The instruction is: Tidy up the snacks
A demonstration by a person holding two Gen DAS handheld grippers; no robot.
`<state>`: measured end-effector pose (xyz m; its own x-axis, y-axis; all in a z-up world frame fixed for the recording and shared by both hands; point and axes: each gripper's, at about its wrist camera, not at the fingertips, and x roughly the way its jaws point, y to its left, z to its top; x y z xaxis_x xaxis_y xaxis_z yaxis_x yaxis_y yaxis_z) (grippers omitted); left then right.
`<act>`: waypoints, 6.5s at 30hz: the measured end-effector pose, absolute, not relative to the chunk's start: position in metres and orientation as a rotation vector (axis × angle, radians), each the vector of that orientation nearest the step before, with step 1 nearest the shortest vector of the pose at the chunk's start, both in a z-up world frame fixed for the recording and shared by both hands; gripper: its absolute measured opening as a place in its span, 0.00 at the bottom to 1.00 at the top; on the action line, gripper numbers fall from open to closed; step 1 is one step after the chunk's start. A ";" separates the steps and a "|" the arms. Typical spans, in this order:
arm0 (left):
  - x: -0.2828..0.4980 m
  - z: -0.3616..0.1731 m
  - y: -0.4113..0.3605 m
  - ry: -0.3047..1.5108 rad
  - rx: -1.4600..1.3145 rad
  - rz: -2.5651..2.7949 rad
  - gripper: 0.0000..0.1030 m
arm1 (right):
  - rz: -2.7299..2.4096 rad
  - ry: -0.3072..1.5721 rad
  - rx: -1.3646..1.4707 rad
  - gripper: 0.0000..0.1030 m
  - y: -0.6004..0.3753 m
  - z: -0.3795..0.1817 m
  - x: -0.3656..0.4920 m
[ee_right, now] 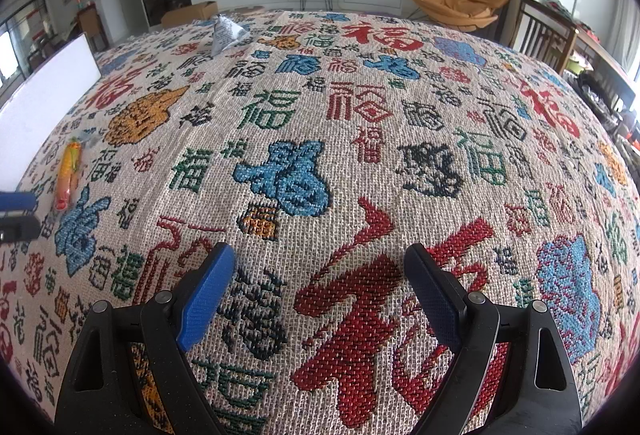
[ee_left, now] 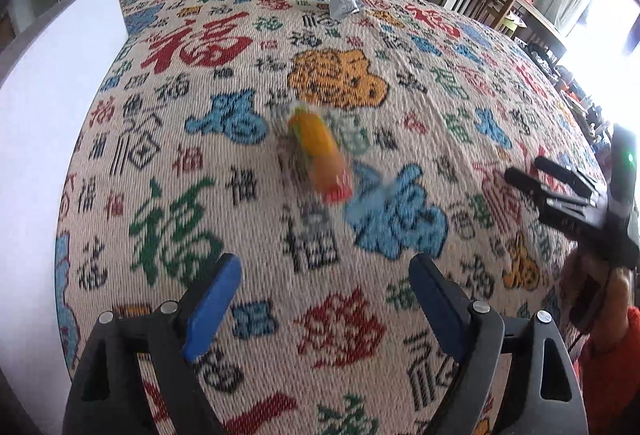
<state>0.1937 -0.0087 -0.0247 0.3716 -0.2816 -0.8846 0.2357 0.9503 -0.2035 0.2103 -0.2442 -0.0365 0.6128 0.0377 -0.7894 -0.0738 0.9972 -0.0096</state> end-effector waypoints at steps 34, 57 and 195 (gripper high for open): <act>0.269 -0.047 -0.024 0.944 0.050 -0.105 1.00 | 0.066 0.910 -0.044 0.87 -0.245 -0.039 0.213; 0.265 -0.046 -0.024 0.943 0.049 -0.106 1.00 | 0.065 0.911 -0.042 0.88 -0.244 -0.040 0.213; 0.266 -0.047 -0.026 0.943 0.045 -0.106 1.00 | 0.245 0.892 -0.123 0.67 -0.202 -0.039 0.226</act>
<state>0.2658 -0.0256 -0.0468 0.5828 -0.0707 -0.8095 0.1104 0.9939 -0.0073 0.2261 -0.2015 -0.0391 0.6021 0.1601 -0.7822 -0.2623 0.9650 -0.0044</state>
